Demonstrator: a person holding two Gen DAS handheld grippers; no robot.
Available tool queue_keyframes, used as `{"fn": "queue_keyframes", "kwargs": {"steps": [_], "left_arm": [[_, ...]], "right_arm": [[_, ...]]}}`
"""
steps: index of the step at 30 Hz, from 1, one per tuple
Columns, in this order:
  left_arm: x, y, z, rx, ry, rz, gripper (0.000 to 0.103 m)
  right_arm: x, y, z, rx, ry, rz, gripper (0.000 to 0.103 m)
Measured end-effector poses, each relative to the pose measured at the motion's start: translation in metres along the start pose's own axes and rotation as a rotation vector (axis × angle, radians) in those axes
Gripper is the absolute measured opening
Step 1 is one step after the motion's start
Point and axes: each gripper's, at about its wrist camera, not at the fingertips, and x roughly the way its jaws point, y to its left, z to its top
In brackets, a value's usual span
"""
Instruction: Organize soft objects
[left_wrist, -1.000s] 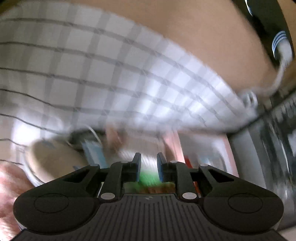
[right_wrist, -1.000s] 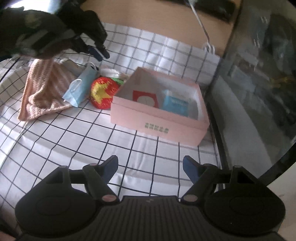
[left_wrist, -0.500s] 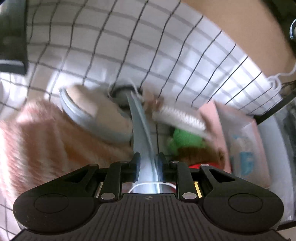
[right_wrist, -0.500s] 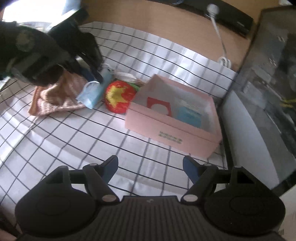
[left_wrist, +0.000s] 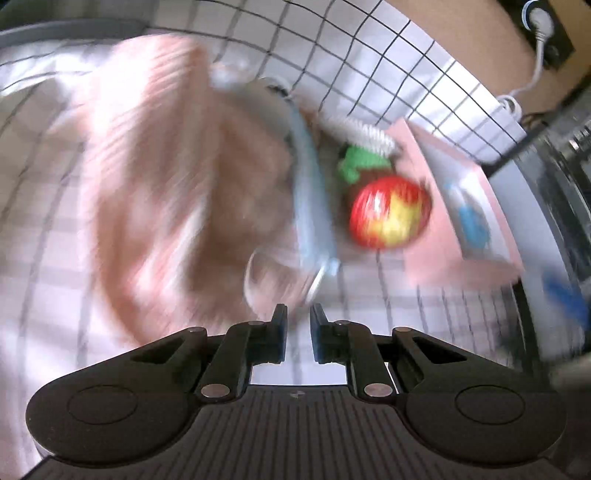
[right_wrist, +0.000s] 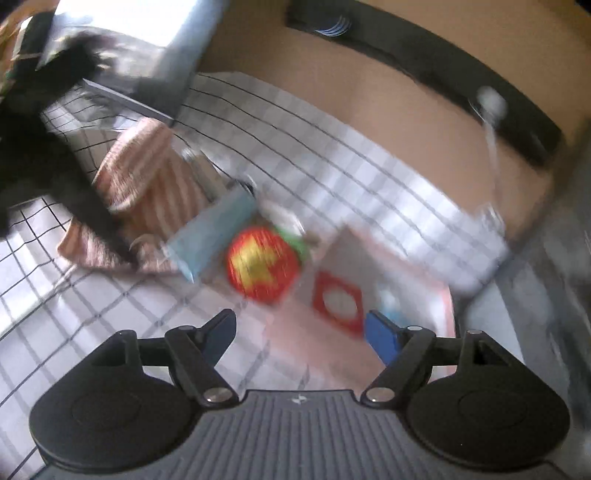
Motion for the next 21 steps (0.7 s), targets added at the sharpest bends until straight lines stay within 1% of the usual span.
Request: {"fn": "queue_keyframes", "kwargs": {"steps": [1,3,5,8,12,13,14,15,16,17,21], "left_arm": [[-0.009,0.005,-0.011,0.002,-0.001,0.002,0.016],[-0.031,0.017,-0.034,-0.008,-0.007,0.021,0.016],[-0.049,0.033,-0.052,-0.056,-0.017,0.025,0.016],[-0.075,0.054,-0.074,-0.132,-0.032,0.009,0.016],[-0.100,0.073,-0.095,-0.184,-0.063,0.018,0.016],[-0.104,0.076,-0.098,-0.194,-0.068,0.019,0.016],[-0.107,0.080,-0.101,-0.203,-0.071,0.018,0.016],[-0.110,0.083,-0.103,-0.209,-0.075,0.015,0.016],[-0.113,0.085,-0.106,-0.210,-0.077,0.010,0.016],[-0.113,0.085,-0.106,-0.207,-0.079,0.003,0.017],[-0.105,0.074,-0.097,-0.160,-0.076,-0.028,0.018]], "right_arm": [[0.011,0.002,0.009,-0.023,-0.009,0.017,0.077],[0.041,0.006,0.027,-0.043,0.007,0.060,0.077],[0.072,0.009,0.043,-0.051,0.031,0.082,0.077],[0.108,0.019,0.059,-0.089,0.062,0.081,0.077],[0.147,0.031,0.069,-0.133,0.140,0.079,0.077],[0.151,0.033,0.068,-0.135,0.152,0.079,0.077],[0.151,0.034,0.066,-0.132,0.160,0.089,0.073],[0.148,0.035,0.063,-0.123,0.170,0.108,0.067],[0.143,0.037,0.060,-0.121,0.172,0.100,0.060],[0.135,0.039,0.057,-0.124,0.179,0.104,0.060],[0.092,0.040,0.041,-0.070,0.211,0.210,0.058]]}}
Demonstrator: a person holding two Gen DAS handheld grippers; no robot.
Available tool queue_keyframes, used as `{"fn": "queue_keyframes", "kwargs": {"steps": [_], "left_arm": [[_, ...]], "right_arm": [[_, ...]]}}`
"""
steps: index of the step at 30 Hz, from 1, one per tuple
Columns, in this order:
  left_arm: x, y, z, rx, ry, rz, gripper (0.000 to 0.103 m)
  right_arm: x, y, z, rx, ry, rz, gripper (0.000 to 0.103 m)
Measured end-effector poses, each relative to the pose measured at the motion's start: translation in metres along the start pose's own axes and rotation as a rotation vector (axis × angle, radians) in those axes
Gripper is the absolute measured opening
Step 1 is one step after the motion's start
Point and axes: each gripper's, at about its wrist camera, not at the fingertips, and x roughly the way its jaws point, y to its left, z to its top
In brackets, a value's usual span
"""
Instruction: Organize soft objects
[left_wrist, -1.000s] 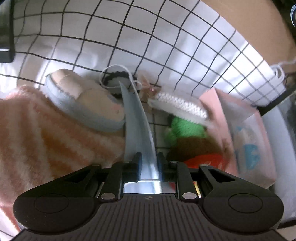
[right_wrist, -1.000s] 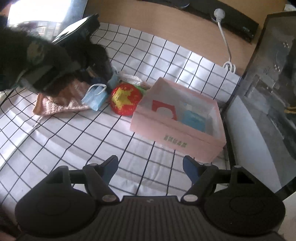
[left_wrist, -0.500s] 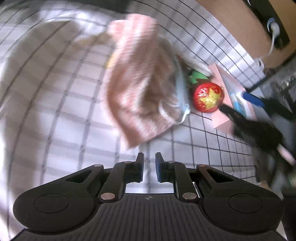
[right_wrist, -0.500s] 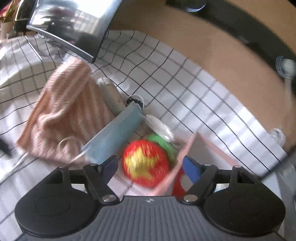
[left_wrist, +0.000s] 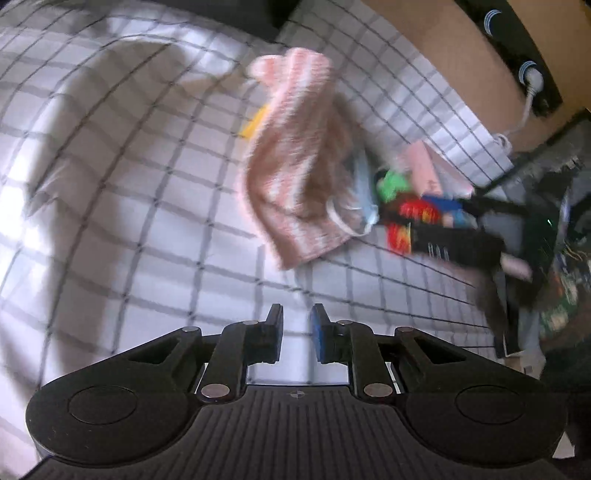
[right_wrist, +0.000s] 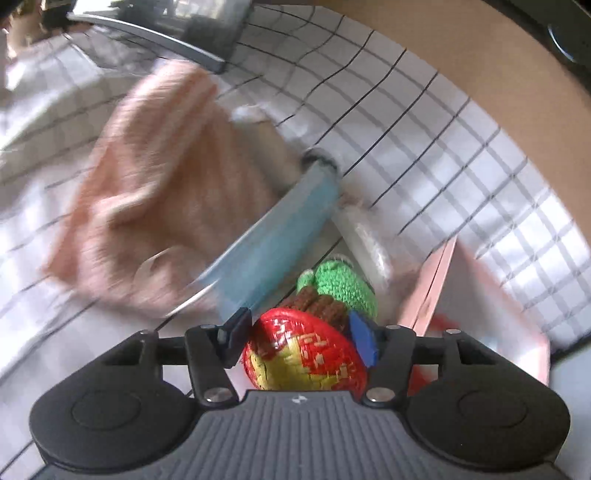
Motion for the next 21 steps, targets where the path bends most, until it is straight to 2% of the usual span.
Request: {"fn": "queue_keyframes", "kwargs": {"steps": [3,8,12,15,18,21], "left_arm": [[0.012,-0.017,0.010,0.047,0.002,-0.024,0.018],[0.032,-0.052,0.041,0.124,-0.004,-0.060,0.018],[0.055,-0.066,0.077,0.129,-0.047,-0.108,0.018],[0.079,-0.075,0.107,0.096,-0.075,-0.075,0.018],[0.101,-0.084,0.133,0.047,-0.097,-0.098,0.019],[0.117,-0.093,0.145,0.066,-0.101,-0.071,0.019]], "right_arm": [[-0.031,0.007,-0.030,0.041,0.014,0.052,0.058],[-0.065,0.000,-0.070,0.147,0.012,0.025,0.058],[-0.079,-0.012,-0.087,0.289,-0.033,0.004,0.061],[-0.094,-0.016,-0.099,0.314,-0.071,-0.005,0.061],[-0.105,-0.021,-0.110,0.287,-0.106,-0.073,0.062],[-0.123,-0.030,-0.121,0.309,-0.119,-0.138,0.062]]}}
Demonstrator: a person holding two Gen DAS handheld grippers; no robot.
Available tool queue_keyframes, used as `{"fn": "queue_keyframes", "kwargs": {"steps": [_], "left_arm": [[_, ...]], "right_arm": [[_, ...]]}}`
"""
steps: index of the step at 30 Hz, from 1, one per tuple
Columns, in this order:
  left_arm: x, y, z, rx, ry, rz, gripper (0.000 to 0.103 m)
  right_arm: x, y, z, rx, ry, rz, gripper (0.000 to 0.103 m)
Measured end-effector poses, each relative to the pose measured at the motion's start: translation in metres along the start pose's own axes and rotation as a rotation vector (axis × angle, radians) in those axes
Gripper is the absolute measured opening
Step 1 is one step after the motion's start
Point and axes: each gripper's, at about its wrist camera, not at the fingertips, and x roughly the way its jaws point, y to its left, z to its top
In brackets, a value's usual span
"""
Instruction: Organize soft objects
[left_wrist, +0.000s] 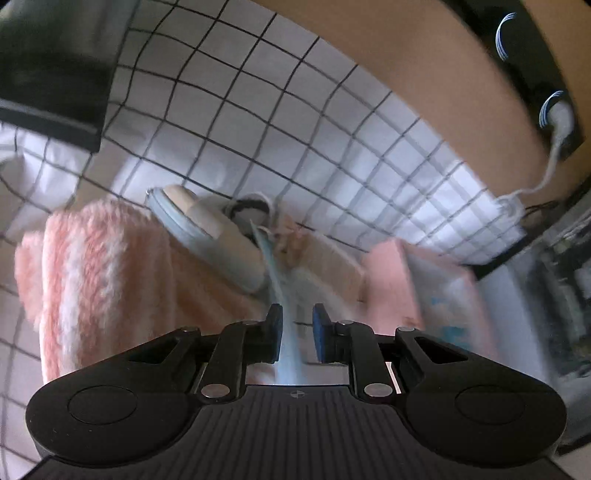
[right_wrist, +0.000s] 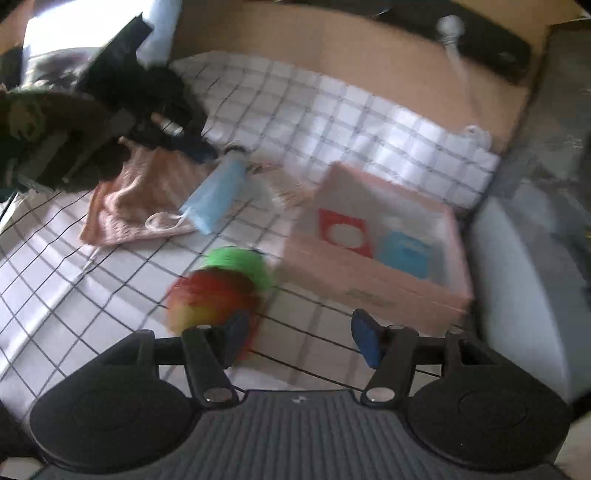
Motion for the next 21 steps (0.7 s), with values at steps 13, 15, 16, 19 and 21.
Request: {"fn": "queue_keyframes", "kwargs": {"steps": [13,15,16,19,21], "left_arm": [[0.051,-0.012,0.003,-0.031,0.059,0.146,0.019],[0.060,-0.014,0.003,-0.019,0.082,0.181,0.019],[0.063,-0.013,0.003,-0.020,0.101,0.199,0.019],[0.072,-0.012,0.000,-0.008,0.103,0.218,0.018],[0.070,-0.015,-0.005,0.013,0.072,0.199,0.016]], "right_arm": [[-0.022,-0.031,-0.046,0.088,-0.047,-0.060,0.064],[-0.025,-0.029,-0.049,0.062,-0.040,-0.043,0.064],[-0.026,-0.027,-0.050,0.046,-0.044,-0.044,0.064],[-0.024,-0.028,-0.055,0.057,-0.051,-0.044,0.064],[-0.023,-0.031,-0.055,0.083,-0.050,-0.030,0.065]]}}
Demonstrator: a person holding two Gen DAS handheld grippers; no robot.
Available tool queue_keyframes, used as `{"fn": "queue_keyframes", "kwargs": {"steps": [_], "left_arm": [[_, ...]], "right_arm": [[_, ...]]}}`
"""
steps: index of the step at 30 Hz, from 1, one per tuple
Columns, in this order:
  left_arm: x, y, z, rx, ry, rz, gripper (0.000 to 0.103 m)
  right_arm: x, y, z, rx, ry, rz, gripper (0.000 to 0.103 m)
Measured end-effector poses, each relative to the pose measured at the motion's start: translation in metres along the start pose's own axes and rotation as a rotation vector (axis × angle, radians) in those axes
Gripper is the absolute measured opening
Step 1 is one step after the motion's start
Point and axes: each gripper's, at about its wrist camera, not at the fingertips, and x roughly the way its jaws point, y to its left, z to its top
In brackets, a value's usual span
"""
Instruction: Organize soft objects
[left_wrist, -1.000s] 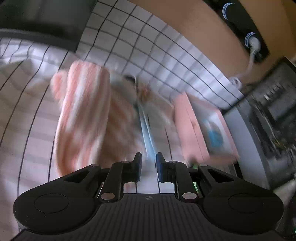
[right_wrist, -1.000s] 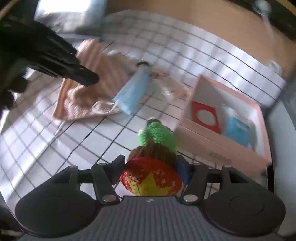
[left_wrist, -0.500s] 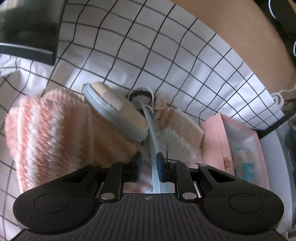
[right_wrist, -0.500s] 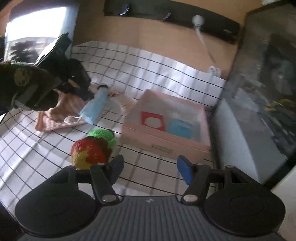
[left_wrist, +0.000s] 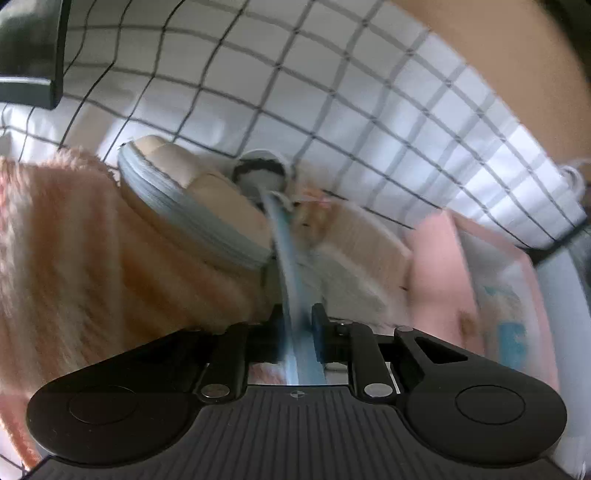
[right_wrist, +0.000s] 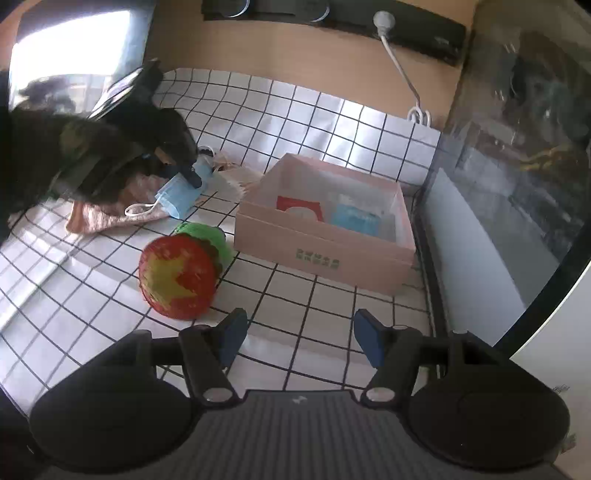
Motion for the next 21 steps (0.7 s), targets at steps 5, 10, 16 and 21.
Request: {"fn": "queue_keyframes", "kwargs": {"steps": [5,10,16,21], "left_arm": [[-0.030,0.000,-0.032,0.091,-0.037,-0.049,0.014],[-0.077,0.015,-0.082,0.099,-0.041,-0.098,0.014],[-0.117,0.044,-0.123,-0.003,0.017,-0.129,0.015],[-0.138,0.060,-0.144,-0.069,0.021,-0.070,0.016]], "right_arm": [[0.007,-0.003,0.005,0.011,-0.040,0.049,0.072],[0.027,-0.003,0.009,0.083,-0.072,0.155,0.072],[0.054,0.030,0.056,0.069,-0.094,0.271,0.074],[0.109,0.079,0.113,0.033,-0.037,0.314,0.068]]}}
